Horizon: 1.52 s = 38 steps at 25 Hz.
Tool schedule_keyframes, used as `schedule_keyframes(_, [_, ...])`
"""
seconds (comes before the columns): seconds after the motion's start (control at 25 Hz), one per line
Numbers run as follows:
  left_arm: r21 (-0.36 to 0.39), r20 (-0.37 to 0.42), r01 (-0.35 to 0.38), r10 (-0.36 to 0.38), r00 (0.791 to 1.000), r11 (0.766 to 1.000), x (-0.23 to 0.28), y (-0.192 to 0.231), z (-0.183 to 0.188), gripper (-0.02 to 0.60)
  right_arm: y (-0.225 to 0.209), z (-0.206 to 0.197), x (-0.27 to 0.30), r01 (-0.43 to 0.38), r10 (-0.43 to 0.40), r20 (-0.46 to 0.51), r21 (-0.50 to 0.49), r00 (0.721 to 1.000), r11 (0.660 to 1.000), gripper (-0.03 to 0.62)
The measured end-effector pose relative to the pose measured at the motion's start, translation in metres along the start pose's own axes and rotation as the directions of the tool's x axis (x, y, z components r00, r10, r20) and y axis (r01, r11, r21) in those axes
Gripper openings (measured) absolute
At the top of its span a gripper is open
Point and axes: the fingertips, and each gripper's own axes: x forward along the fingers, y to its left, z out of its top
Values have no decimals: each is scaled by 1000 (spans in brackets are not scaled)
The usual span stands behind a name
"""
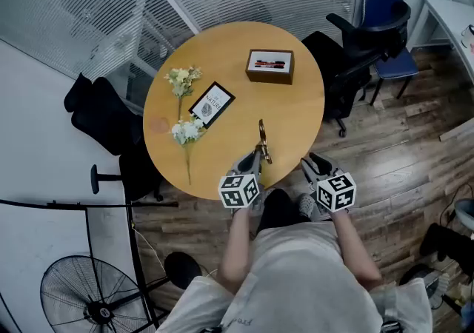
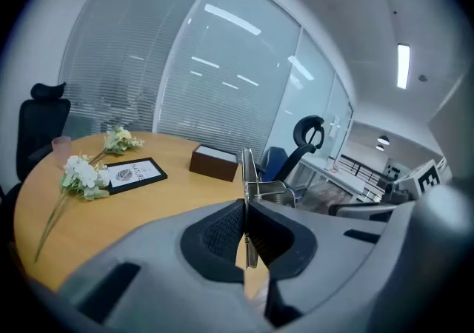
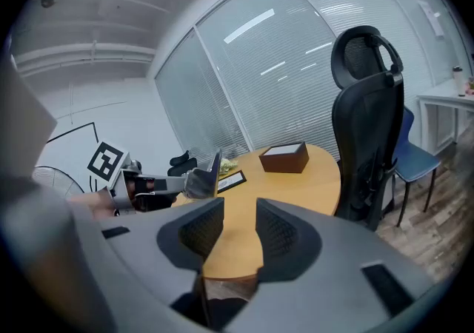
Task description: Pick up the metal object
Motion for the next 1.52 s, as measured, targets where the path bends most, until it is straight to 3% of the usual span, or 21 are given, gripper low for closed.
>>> schedule_keyframes(0.16, [-76,67,13,-8,998,997,-15,-1,11,11,4,0,2,-14,14,-5,-9,1000,1000,130])
schedule_keyframes(0.4, [-84,118,35,-25,993,996,-21,1,21,11,14,1,5,-28,28,-5,-36,1000,999,130])
schedule_keyframes(1.0, [-206,227,139,-91,970,969,-42,-5,16,11,18,4,6,-6,7,25,-44,1000,999,123])
schedule_keyframes(1.24, [-233,239,132,-75,968,963,-45,5,13,11,19,8,10,-1,2,33,-54,999,999,107])
schedule_keyframes(1.4, [-206,212,91,-46,976,974,-49,10,5,11,20,7,12,12,-10,34,-55,999,998,98])
schedule_keyframes(1.52, [-155,180,37,-9,984,987,-50,12,0,11,17,6,12,27,-26,27,-55,999,998,57])
